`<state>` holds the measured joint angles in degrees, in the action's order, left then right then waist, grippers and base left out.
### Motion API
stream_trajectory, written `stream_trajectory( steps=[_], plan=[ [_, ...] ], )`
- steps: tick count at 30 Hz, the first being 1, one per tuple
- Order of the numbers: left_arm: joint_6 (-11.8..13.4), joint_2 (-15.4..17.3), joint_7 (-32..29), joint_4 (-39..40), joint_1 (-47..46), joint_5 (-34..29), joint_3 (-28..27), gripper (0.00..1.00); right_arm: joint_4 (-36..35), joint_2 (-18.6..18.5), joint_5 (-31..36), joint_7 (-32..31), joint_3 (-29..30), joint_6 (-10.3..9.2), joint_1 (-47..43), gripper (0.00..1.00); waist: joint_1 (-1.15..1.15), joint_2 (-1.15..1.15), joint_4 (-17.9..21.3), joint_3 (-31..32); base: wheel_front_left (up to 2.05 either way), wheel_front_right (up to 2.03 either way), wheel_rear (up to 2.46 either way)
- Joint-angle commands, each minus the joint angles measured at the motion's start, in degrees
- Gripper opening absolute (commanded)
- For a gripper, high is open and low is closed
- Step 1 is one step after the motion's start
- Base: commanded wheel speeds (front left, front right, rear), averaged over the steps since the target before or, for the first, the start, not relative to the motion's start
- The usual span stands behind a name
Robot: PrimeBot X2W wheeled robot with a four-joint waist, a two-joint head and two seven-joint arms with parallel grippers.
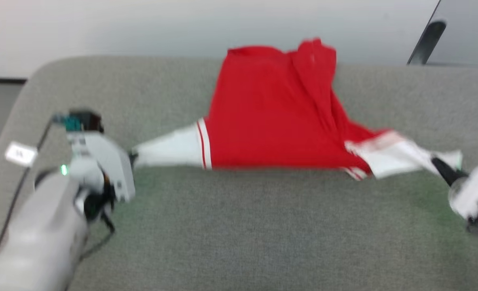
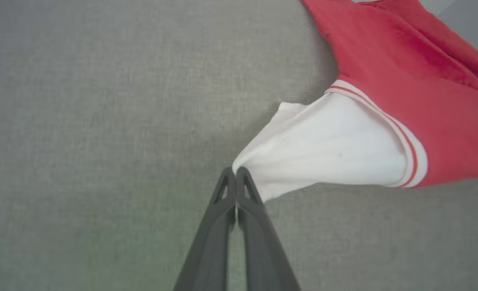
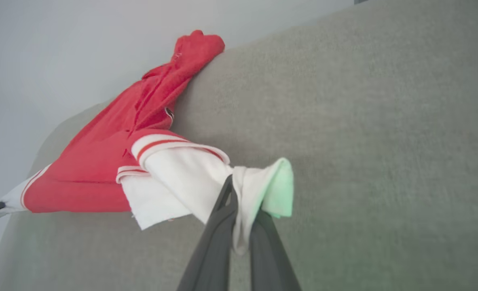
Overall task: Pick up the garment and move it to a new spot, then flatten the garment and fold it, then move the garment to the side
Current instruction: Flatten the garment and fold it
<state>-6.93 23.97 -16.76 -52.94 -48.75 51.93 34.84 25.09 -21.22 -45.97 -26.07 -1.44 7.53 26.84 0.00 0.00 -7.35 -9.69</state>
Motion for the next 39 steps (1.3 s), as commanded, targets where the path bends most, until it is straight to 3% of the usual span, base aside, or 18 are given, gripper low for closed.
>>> stream_trajectory(
  steps=[1, 2, 3, 4, 12, 17, 22, 30, 31, 32, 33, 39],
  plan=[
    [2.0, 2.1, -1.3, 4.2, 5.0, 1.0, -0.3, 0.0, -3.5, -0.8, -0.6, -1.2, 3.1, -0.08, -4.9, 0.0, 0.0, 0.0, 0.0, 4.3, 0.0, 0.0, 0.0],
    [2.0, 2.1, -1.3, 4.2, 5.0, 1.0, -0.3, 0.0, -3.5, -0.8, -0.6, -1.2, 3.1, -0.08, -4.9, 0.0, 0.0, 0.0, 0.0, 4.3, 0.0, 0.0, 0.0],
    [4.6, 4.0, -2.7, 10.9, 10.2, 2.2, -0.9, 0.0, -7.6, -0.2, -0.8, -3.4, 5.6, -0.08, -10.2, 0.0, 0.0, 0.0, -0.2, 4.6, 0.0, 0.0, 0.0],
    [4.6, 4.0, -2.7, 10.9, 10.2, 2.2, -0.9, 0.0, -7.6, -0.2, -0.8, -3.4, 5.6, -0.08, -10.2, 0.0, 0.0, 0.0, -0.2, 4.6, 0.0, 0.0, 0.0],
    [21.9, 11.6, -8.4, 44.9, 32.6, 5.5, -2.7, 0.0, -22.2, 4.3, 2.4, -12.0, 14.5, -0.07, -25.5, 0.0, 0.0, 0.0, -0.9, 3.9, 0.0, 0.0, 0.0],
    [29.4, 13.3, -9.1, 57.4, 41.4, 6.3, -3.1, 0.0, -25.9, 7.3, 5.6, -15.5, 17.1, -0.07, -30.0, 0.0, 0.0, 0.0, -0.9, 2.8, 0.0, 0.0, 0.0],
    [33.0, 13.5, -8.5, 61.5, 45.2, 6.4, -3.5, 0.0, -27.3, 8.5, 8.4, -17.6, 19.2, -0.07, -32.0, 0.0, 0.0, 0.0, -0.6, 1.9, 0.0, 0.0, 0.0],
    [32.9, 11.5, -8.0, 61.7, 45.3, 6.5, -2.5, 0.0, -25.8, 8.1, 12.7, -17.8, 18.9, -0.07, -30.7, 0.02, 0.0, 0.0, 0.1, 1.1, 0.0, 0.0, 0.0],
    [32.7, 11.4, -7.9, 61.5, 45.2, 6.6, -2.5, 0.0, -25.7, 8.0, 13.3, -17.6, 18.5, -0.07, -30.5, 0.31, 0.0, 0.0, 0.2, 1.0, 0.0, 0.0, 0.0],
    [32.7, 11.3, -7.8, 61.3, 45.0, 6.6, -2.4, 0.0, -25.7, 7.8, 13.8, -17.2, 18.2, -0.07, -30.1, 0.83, 0.0, 0.0, 0.3, 0.9, 0.0, 0.0, 0.0],
    [32.5, 11.1, -7.6, 61.0, 44.9, 6.7, -2.5, 0.0, -25.7, 7.5, 14.0, -16.9, 17.8, -0.07, -29.7, 1.0, 0.0, 0.0, 0.5, 0.8, 0.0, 0.0, 0.0],
    [32.1, 11.1, -6.6, 59.7, 44.5, 6.8, -3.2, 0.0, -28.1, 5.6, 15.7, -14.6, 14.6, -0.07, -29.0, 1.0, 0.0, 0.0, 1.9, 0.5, 0.0, 0.0, 0.0]
  ],
)
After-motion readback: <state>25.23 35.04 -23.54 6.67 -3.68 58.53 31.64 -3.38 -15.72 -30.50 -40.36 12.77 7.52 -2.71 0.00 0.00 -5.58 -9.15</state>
